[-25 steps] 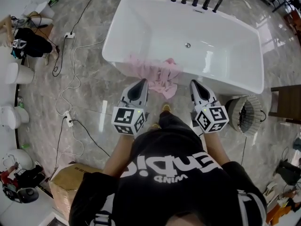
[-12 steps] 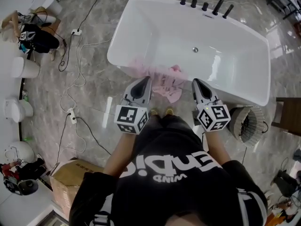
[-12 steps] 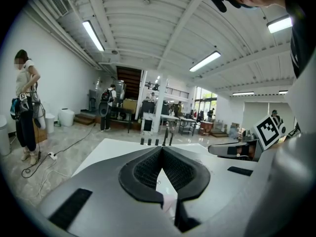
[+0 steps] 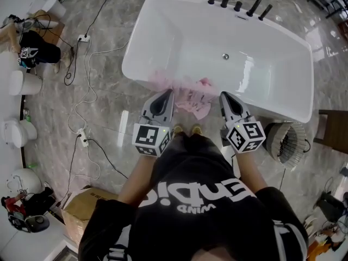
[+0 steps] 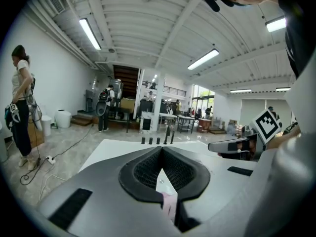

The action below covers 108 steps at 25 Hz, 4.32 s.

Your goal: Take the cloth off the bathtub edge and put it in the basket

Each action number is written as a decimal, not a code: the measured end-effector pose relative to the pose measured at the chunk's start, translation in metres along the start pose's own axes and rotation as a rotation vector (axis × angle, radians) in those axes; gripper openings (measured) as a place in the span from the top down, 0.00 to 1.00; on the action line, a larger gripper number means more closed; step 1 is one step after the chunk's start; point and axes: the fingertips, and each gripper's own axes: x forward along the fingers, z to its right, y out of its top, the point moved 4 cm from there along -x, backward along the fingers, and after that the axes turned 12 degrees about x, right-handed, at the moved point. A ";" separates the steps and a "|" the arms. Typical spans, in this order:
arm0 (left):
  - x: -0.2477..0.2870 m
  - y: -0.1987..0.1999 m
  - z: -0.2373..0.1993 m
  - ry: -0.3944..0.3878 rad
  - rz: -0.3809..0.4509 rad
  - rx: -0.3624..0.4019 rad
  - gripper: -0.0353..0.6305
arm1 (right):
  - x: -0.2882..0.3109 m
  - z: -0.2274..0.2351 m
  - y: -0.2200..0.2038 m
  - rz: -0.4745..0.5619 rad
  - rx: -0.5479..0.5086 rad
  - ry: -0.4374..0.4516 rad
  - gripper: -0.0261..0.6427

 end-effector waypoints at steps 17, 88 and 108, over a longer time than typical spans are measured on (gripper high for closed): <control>0.101 -0.112 -0.028 -0.067 -0.018 -0.089 0.93 | 0.086 0.066 -0.081 -0.100 -0.106 -0.050 0.94; 0.041 -0.200 -0.058 0.037 -0.172 -0.283 0.93 | 0.287 0.107 -0.305 -0.999 -0.821 0.231 0.71; 0.028 -0.144 -0.055 0.001 -0.107 -0.246 0.93 | 0.222 0.065 -0.173 -0.644 -0.404 0.122 0.94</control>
